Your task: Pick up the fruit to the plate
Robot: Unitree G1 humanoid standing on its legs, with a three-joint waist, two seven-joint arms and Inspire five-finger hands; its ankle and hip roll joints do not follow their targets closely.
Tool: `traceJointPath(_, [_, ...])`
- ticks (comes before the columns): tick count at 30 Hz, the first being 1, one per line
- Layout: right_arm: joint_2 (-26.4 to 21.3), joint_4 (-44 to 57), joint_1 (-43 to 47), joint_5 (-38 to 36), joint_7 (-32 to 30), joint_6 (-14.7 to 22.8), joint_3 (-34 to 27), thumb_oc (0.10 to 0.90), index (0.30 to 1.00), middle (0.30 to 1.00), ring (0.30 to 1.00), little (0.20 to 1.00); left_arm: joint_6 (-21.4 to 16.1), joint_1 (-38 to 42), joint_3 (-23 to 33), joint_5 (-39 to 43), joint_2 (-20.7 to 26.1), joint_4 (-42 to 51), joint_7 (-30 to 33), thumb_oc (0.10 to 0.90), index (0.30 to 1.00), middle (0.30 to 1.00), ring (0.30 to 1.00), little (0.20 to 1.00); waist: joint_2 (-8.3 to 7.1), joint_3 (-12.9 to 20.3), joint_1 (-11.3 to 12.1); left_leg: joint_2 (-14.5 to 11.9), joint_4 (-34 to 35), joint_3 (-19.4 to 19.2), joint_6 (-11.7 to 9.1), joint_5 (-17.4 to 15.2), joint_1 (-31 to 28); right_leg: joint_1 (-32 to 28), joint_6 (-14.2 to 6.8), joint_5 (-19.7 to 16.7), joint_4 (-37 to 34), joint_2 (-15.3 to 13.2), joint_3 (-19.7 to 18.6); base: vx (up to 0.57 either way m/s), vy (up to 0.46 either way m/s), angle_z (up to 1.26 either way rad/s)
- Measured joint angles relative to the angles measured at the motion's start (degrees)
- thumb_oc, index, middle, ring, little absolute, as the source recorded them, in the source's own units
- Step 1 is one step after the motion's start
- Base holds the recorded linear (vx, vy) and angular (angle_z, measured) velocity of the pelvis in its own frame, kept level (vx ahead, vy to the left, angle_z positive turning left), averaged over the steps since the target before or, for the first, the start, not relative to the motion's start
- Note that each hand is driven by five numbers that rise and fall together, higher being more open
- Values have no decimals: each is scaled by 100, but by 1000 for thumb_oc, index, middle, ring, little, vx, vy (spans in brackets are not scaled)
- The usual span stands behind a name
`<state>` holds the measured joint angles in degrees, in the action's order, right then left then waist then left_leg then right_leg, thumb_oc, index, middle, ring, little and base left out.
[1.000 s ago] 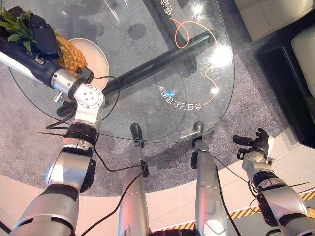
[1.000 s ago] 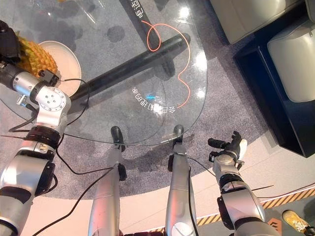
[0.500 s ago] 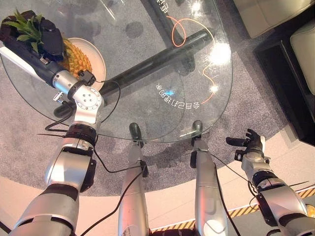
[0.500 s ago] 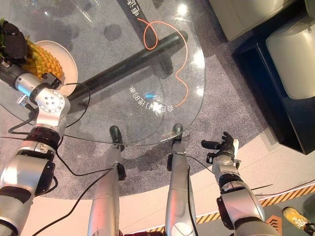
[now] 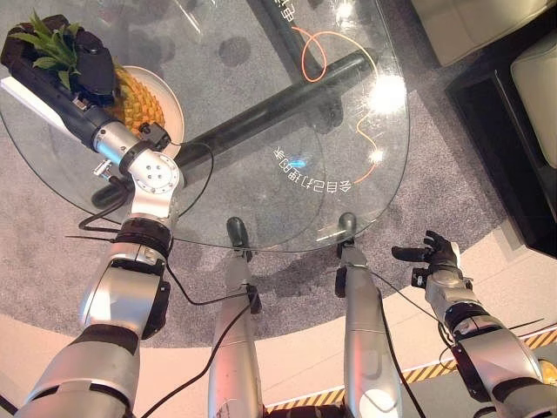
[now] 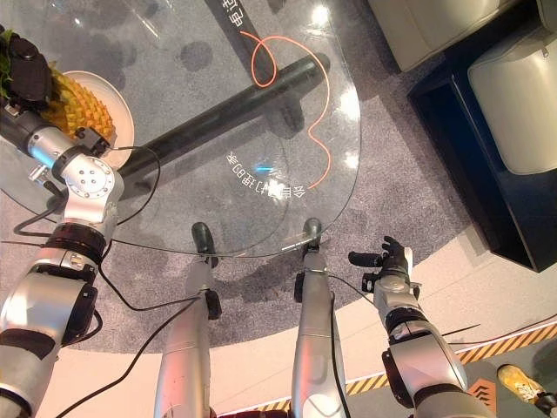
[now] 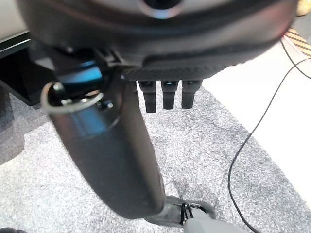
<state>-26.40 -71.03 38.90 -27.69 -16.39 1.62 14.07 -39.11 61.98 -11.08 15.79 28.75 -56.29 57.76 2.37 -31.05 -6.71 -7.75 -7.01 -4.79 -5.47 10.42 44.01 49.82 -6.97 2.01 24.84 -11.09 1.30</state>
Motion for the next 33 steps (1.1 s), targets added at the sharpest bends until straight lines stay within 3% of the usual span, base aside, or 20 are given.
traceJointPath(5, [2,0,28,0,1,1,0,800,900,900,900,900,0,66,-71,142,-1,-8,-118,100,300,300,300,200,-22,0,-5,0,-1,0,-2,2,59,59,2,-8,1,0,0,0,0,0])
traceJointPath(8, [4,3,38,0,1,1,0,800,900,900,900,900,0,69,-161,141,0,-38,-126,174,364,364,364,274,-26,1,-4,1,-2,2,-2,3,67,65,1,-9,1,0,-1,0,0,0])
traceJointPath(9, [4,3,49,-1,1,2,0,800,900,900,900,900,0,96,-164,143,0,-133,-149,284,458,458,458,384,-28,1,-8,0,-3,2,-2,3,69,66,2,-10,1,0,-1,0,0,0])
traceJointPath(11, [4,2,49,-1,1,5,-1,800,900,900,900,900,0,99,-162,144,1,-178,-193,385,545,545,545,485,-30,2,-9,0,-5,3,-2,3,69,67,2,-10,1,2,-1,0,0,0])
traceJointPath(15, [4,3,51,-1,0,9,0,800,900,900,900,900,0,100,-163,144,1,-187,-212,473,620,620,620,573,-35,2,-3,0,-4,5,-3,4,74,68,2,-10,1,1,0,0,0,0])
traceJointPath(33, [9,4,94,-1,-1,39,-1,800,900,900,900,900,-4,128,-161,141,4,-190,-203,460,608,608,608,560,-37,2,12,2,-7,12,-7,7,100,89,2,-11,4,1,3,0,0,0])
